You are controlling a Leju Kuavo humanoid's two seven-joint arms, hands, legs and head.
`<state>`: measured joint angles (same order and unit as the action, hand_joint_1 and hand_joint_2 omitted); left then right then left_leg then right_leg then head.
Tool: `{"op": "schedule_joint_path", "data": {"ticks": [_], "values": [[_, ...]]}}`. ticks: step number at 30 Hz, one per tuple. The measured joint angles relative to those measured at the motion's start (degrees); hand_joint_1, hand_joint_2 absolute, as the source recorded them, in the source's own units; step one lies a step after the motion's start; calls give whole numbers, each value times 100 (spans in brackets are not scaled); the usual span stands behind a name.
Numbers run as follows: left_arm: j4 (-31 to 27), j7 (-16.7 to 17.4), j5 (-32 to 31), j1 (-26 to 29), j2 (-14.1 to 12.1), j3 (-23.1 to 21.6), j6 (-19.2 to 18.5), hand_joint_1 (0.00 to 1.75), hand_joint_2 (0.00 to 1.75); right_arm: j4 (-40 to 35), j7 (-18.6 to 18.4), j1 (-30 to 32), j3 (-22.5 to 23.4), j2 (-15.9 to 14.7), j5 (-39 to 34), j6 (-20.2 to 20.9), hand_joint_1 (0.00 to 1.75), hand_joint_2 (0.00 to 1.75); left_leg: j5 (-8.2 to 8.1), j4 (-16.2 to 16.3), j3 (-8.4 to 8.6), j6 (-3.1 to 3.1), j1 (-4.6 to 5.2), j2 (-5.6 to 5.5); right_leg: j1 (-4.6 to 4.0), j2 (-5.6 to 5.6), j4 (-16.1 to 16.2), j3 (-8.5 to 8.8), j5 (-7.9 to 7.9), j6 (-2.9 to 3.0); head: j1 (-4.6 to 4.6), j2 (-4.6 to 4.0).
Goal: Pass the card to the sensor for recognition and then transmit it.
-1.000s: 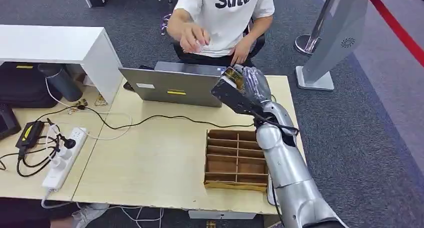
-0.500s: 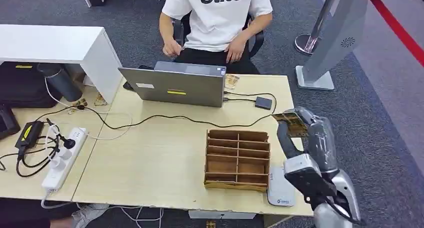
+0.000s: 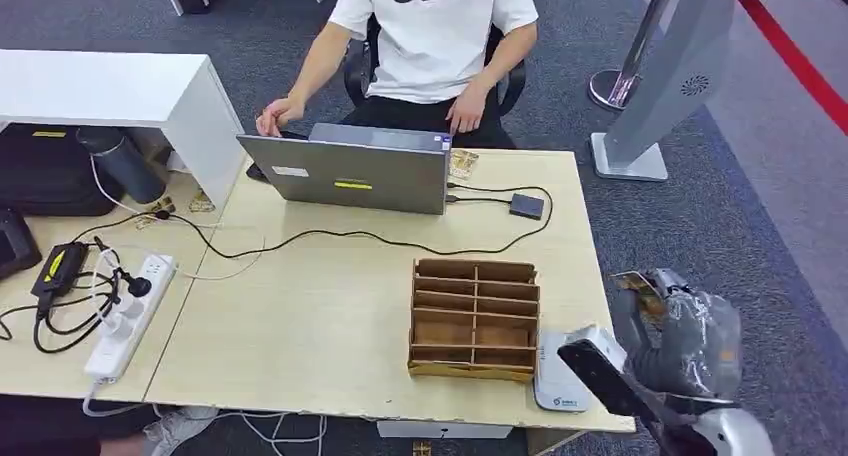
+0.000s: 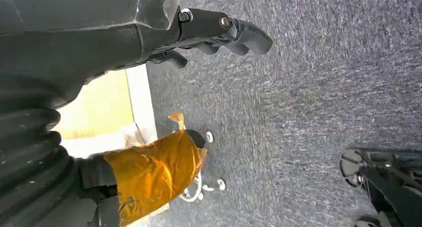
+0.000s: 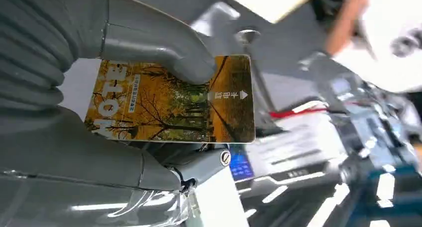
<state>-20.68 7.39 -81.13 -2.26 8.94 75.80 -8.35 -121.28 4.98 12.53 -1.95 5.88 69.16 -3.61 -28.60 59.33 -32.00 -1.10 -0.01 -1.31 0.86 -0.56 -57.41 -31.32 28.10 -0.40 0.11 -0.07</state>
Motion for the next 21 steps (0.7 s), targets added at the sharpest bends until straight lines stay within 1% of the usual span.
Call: {"op": "schedule_joint_path", "data": {"ticks": [4,6,8,11,14,16,21], "values": [[-26,-11,-11,1,0,2,-4,0,175,188,-89,-2,-107,-59,102,11,175,175,0,0,0,0,0,-3,0,1,0,0,0,0,-2,0],[-44,-11,-20,1,0,4,-4,0,175,253,-144,-12,-146,-94,107,182,175,175,0,0,-1,0,0,-2,0,1,0,0,0,0,-2,0],[-44,-11,-59,-5,-7,4,11,0,175,402,-207,-41,-297,-192,81,442,175,175,0,-1,-1,0,-1,0,-1,0,-1,0,0,0,-2,0],[-44,-11,-131,-9,-44,7,33,0,175,750,-312,-112,-685,-426,21,620,175,175,0,-1,-1,0,-1,-3,-1,1,-1,0,0,0,-2,0],[-44,-22,-196,-13,-94,5,70,0,175,1098,-419,-211,-1122,-705,-229,771,175,175,1,-1,-1,0,-2,-3,-1,1,-1,1,0,0,0,0],[-44,-22,-232,-13,-140,7,109,0,175,1334,-483,-295,-1431,-935,-485,972,175,175,1,-1,0,1,-2,-2,-2,1,-1,1,0,0,-2,0],[-37,-22,-297,-15,-247,7,162,0,175,1819,-570,-497,-2013,-1388,-853,1285,175,175,2,-1,-1,0,-2,-3,-1,1,-1,0,0,0,-2,0]]}}
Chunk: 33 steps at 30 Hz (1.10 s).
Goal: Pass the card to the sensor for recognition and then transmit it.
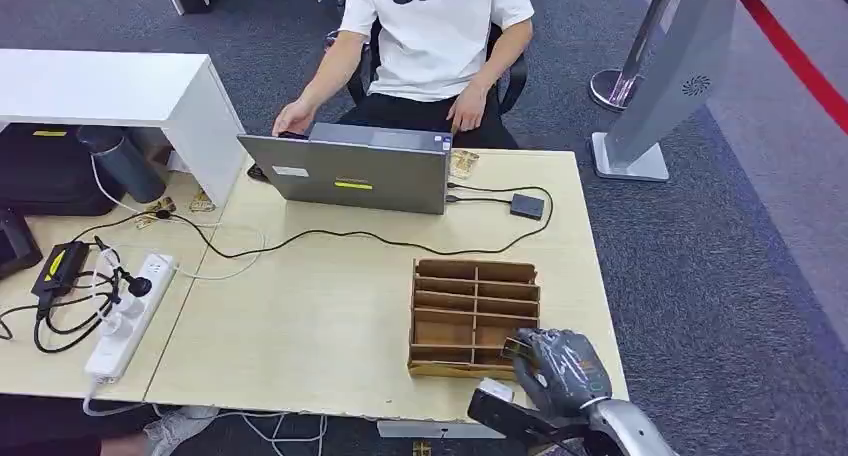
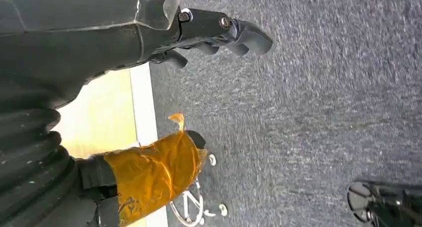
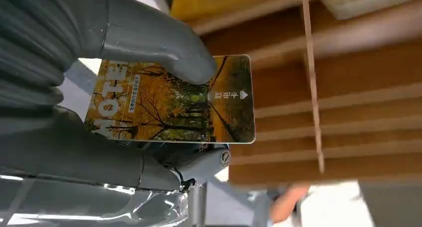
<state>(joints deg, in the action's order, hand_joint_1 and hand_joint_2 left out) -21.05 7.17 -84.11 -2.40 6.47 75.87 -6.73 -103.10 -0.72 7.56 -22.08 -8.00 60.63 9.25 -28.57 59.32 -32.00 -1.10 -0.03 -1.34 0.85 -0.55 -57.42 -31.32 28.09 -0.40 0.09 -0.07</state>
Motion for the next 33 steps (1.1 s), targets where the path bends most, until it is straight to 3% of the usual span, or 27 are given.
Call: {"op": "schedule_joint_path", "data": {"ticks": [4,9,21,24,29,33], "values": [[9,0,-15,-1,-39,0,13,0,175,251,-125,-115,-271,-212,-37,52,175,175,0,0,0,0,0,0,0,0,0,0,0,0,0,0],[9,18,-17,-1,-44,11,13,0,175,308,-280,-150,-341,-258,215,-256,175,175,0,0,1,0,1,1,0,0,0,-1,0,0,0,0],[9,48,-13,0,-28,17,13,0,175,-85,-212,-38,-160,-238,472,-641,175,175,0,0,1,0,0,1,0,0,0,-1,0,0,0,0],[9,57,-17,-1,-18,20,17,0,175,-180,-429,8,0,-192,864,-551,175,175,0,0,1,0,1,1,1,-1,0,-1,0,0,0,0],[9,74,-26,-4,13,24,17,0,175,-156,-879,14,338,45,1414,-418,175,175,0,0,2,0,1,1,1,-1,0,-1,0,0,0,0],[9,120,-24,-7,50,26,17,0,175,-160,-994,-49,1097,627,1508,-429,175,175,1,0,3,1,1,1,0,0,-1,-1,-1,1,0,0]]}}
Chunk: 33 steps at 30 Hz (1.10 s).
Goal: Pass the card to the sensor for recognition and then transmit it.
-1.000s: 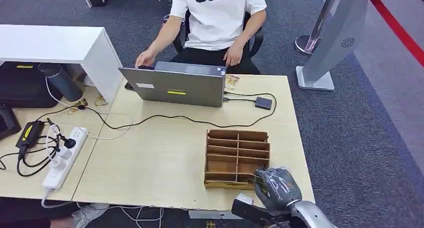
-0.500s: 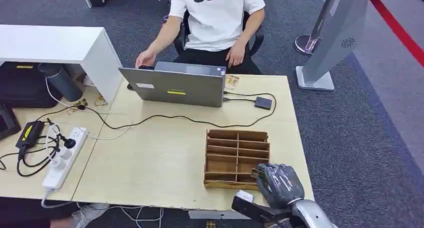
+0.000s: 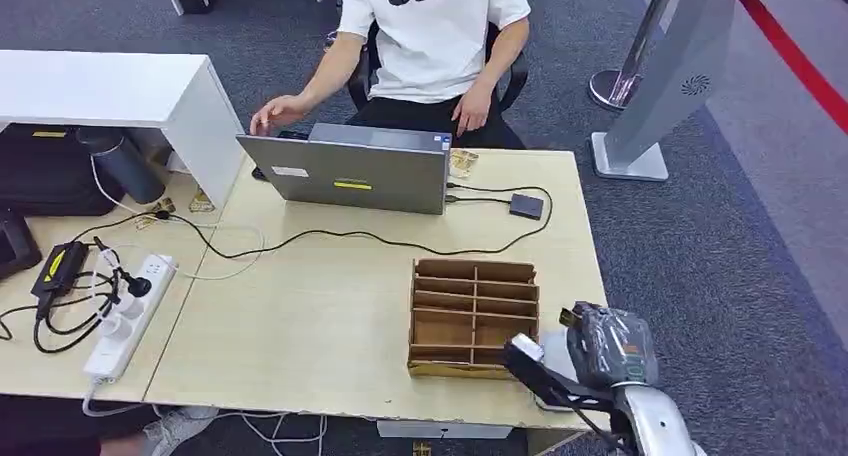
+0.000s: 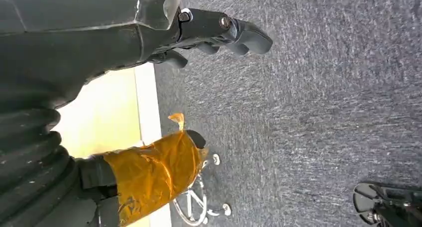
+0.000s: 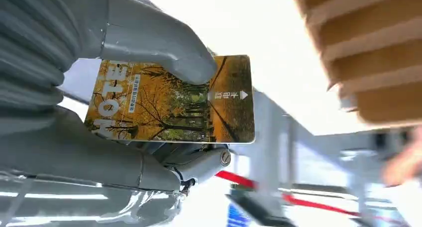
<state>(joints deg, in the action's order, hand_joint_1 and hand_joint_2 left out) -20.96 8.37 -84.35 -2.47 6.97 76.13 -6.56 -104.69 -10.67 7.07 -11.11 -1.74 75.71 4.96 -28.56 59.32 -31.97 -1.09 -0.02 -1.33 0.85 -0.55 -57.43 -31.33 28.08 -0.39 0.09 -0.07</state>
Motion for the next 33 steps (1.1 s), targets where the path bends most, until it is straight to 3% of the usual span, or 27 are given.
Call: {"op": "schedule_joint_path", "data": {"ticks": [2,9,14,19,24,33], "values": [[0,5,2,0,15,0,0,0,175,-24,31,-40,371,270,85,48,175,175,1,0,0,1,-2,-1,-1,0,-2,0,0,0,0,0],[0,15,0,-6,29,0,0,0,175,-35,212,-96,1118,801,94,254,175,175,0,0,0,1,-2,0,-1,0,-3,0,0,0,0,0],[0,33,-13,-12,13,0,4,0,175,100,426,-130,1435,989,37,517,175,175,0,0,-1,0,-1,0,-1,0,-3,1,0,0,2,0],[0,33,-33,-34,-44,0,26,0,175,378,621,-167,1455,1061,-225,783,175,175,1,0,0,1,-2,-2,-1,1,-3,1,0,0,0,0],[0,9,-59,-41,-109,0,59,0,175,681,852,-182,1302,1029,-847,953,175,175,2,0,0,2,-4,1,-3,0,-6,0,0,1,0,0],[28,-35,-87,-42,-210,0,57,0,175,1136,1086,-165,532,375,-1370,962,175,175,1,0,-1,2,-3,1,-2,0,-5,0,0,0,0,0]]}}
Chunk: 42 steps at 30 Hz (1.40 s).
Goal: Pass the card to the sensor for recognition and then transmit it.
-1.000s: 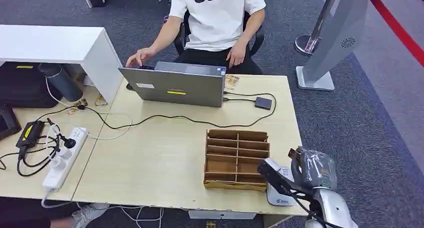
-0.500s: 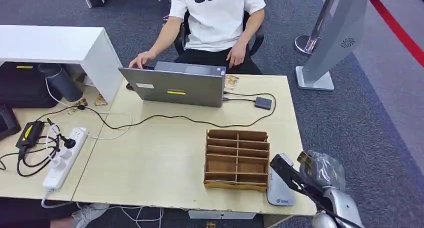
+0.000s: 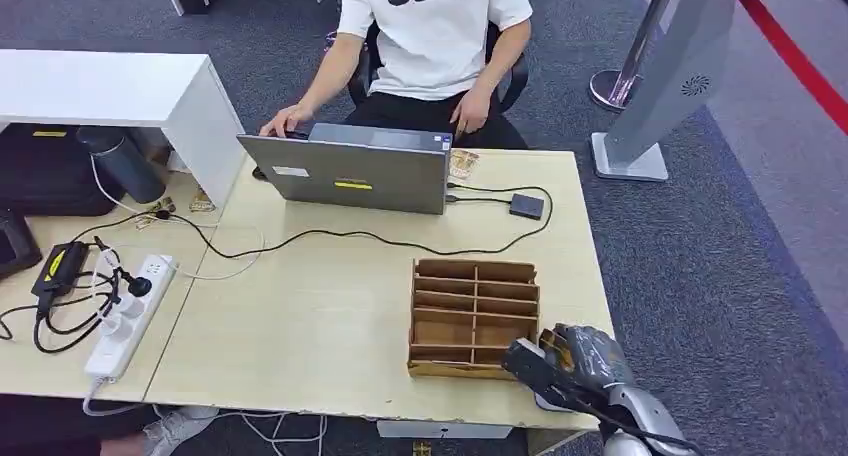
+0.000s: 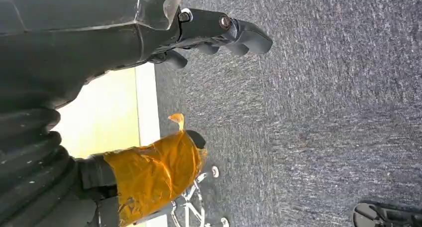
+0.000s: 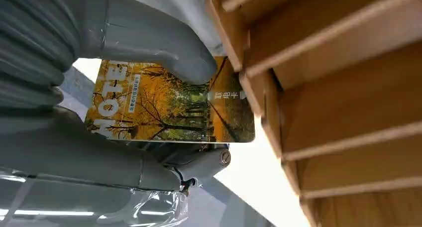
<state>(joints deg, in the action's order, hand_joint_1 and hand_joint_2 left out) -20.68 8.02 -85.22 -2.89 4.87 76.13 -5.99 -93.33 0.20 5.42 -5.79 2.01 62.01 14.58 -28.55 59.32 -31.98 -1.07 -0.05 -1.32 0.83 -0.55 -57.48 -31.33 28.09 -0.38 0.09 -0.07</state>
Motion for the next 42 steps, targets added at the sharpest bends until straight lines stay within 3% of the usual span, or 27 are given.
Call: {"op": "schedule_joint_path", "data": {"ticks": [10,23,27,32,36,42], "values": [[20,-31,-4,2,-24,0,0,0,175,193,-133,-12,-448,-448,-107,-31,175,175,0,0,1,0,-1,-1,-1,1,0,0,0,0,0,0],[20,-31,-4,2,-24,0,2,0,175,260,-337,-102,-638,-619,-5,-57,175,175,0,0,3,0,-1,0,-1,0,0,2,-1,0,2,0],[20,-31,11,5,-13,4,2,0,175,137,-157,-32,-638,-619,33,-722,175,175,1,1,2,0,0,-3,0,1,0,1,-1,0,0,0],[20,2,74,7,125,44,2,0,175,-766,39,114,-299,-383,188,-1471,175,175,0,1,1,0,1,-2,0,0,0,-1,0,1,0,0],[17,31,85,7,225,66,-4,0,175,-1445,271,162,-61,-94,238,-1508,175,175,0,0,-1,1,-1,1,-2,-2,0,-2,0,1,2,0],[17,31,37,-3,236,68,-50,0,175,-1676,369,-96,-79,190,520,-1491,175,175,6,0,1,8,-2,-2,-2,-1,-1,-1,-1,2,0,0]]}}
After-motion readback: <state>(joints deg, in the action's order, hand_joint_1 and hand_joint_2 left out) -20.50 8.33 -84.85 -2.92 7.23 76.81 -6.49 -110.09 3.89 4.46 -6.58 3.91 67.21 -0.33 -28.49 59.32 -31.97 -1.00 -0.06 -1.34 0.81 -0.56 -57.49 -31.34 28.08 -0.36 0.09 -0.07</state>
